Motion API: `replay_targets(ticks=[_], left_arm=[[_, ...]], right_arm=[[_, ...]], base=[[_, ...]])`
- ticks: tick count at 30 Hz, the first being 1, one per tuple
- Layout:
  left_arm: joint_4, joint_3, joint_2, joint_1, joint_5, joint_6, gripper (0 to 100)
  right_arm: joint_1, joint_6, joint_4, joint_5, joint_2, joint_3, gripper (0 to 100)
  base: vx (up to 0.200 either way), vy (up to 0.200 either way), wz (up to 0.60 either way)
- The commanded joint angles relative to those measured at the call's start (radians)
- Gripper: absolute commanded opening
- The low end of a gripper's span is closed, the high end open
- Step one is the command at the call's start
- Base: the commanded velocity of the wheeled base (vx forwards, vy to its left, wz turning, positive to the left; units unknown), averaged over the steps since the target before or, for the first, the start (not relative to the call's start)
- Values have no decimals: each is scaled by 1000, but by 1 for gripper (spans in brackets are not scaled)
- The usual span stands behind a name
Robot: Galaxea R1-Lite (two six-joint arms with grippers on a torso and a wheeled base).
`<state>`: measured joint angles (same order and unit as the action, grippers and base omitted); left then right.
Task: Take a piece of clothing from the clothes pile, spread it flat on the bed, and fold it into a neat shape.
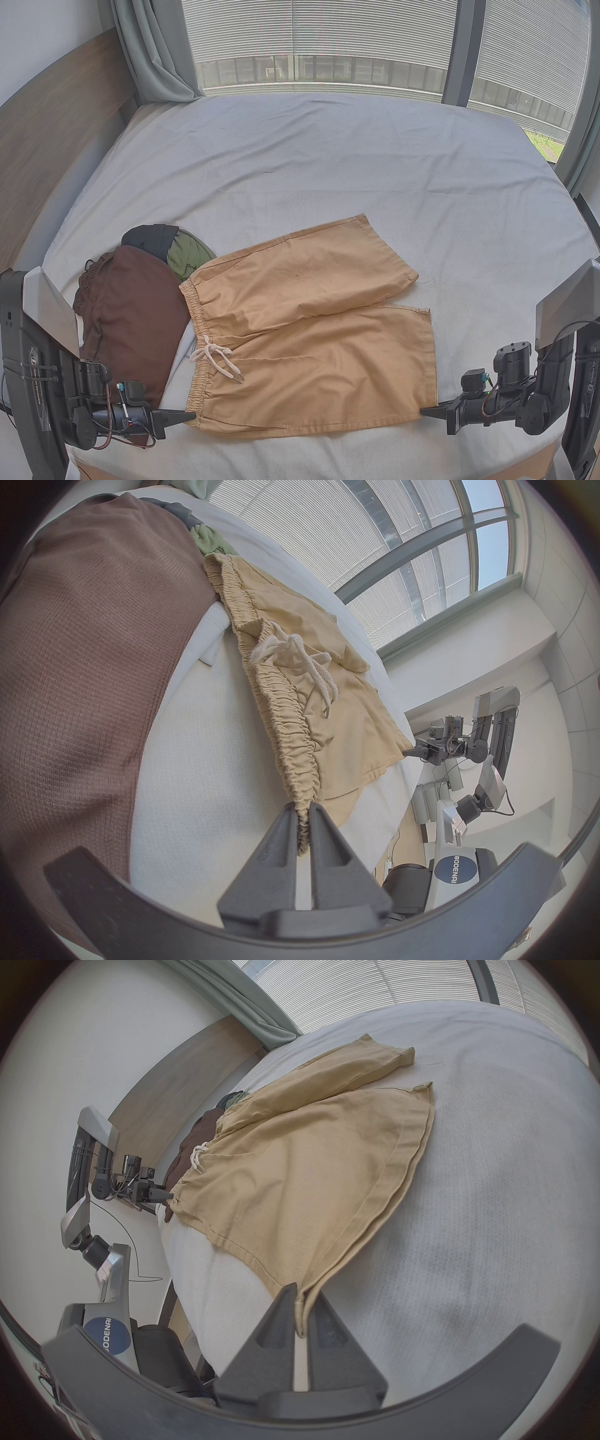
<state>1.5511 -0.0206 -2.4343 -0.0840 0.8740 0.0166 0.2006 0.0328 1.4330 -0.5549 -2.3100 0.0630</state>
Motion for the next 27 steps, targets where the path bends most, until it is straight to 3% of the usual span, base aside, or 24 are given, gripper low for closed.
replay_targets(ticks=[1,13,18,27], left_arm=[[-2,19,-9,-2,0,-17,0],[3,5,38,4,34,-10,0],[3,-7,129,20,59,114,0],[3,-38,182,36,60,171,0]], right_arm=[[2,13,1,0,6,-22,0],[3,12,14,-7,37,-14,0],[5,-2,12,-54,106,-3,0],[10,-71,14,-66,169,31,0]], base=[[0,0,0],[0,0,0],[0,0,0],[0,0,0]])
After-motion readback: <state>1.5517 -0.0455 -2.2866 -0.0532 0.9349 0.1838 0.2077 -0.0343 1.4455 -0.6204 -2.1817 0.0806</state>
